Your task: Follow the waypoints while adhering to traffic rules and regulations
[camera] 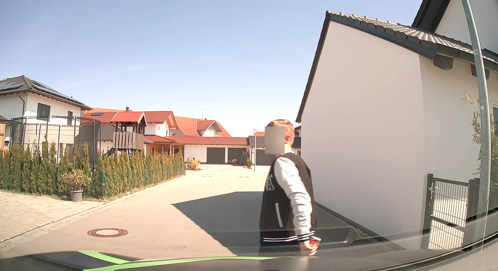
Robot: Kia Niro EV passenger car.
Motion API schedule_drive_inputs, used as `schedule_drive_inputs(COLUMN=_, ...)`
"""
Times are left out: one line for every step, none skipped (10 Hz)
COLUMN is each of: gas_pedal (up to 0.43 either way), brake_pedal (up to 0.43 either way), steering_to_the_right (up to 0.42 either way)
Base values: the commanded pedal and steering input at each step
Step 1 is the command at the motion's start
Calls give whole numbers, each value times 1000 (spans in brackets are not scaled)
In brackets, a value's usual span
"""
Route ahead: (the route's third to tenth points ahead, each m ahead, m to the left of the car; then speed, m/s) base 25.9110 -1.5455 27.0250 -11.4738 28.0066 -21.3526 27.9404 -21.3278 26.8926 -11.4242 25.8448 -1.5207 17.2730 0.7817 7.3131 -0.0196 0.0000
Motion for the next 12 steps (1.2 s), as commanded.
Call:
schedule_drive_inputs(gas_pedal=0, brake_pedal=415, steering_to_the_right=-42)
schedule_drive_inputs(gas_pedal=0, brake_pedal=415, steering_to_the_right=-42)
schedule_drive_inputs(gas_pedal=0, brake_pedal=415, steering_to_the_right=-42)
schedule_drive_inputs(gas_pedal=0, brake_pedal=415, steering_to_the_right=-42)
schedule_drive_inputs(gas_pedal=0, brake_pedal=415, steering_to_the_right=-42)
schedule_drive_inputs(gas_pedal=0, brake_pedal=421, steering_to_the_right=-42)
schedule_drive_inputs(gas_pedal=0, brake_pedal=427, steering_to_the_right=-42)
schedule_drive_inputs(gas_pedal=0, brake_pedal=433, steering_to_the_right=-41)
schedule_drive_inputs(gas_pedal=0, brake_pedal=445, steering_to_the_right=-42)
schedule_drive_inputs(gas_pedal=0, brake_pedal=445, steering_to_the_right=-42)
schedule_drive_inputs(gas_pedal=0, brake_pedal=451, steering_to_the_right=-42)
schedule_drive_inputs(gas_pedal=0, brake_pedal=451, steering_to_the_right=-42)
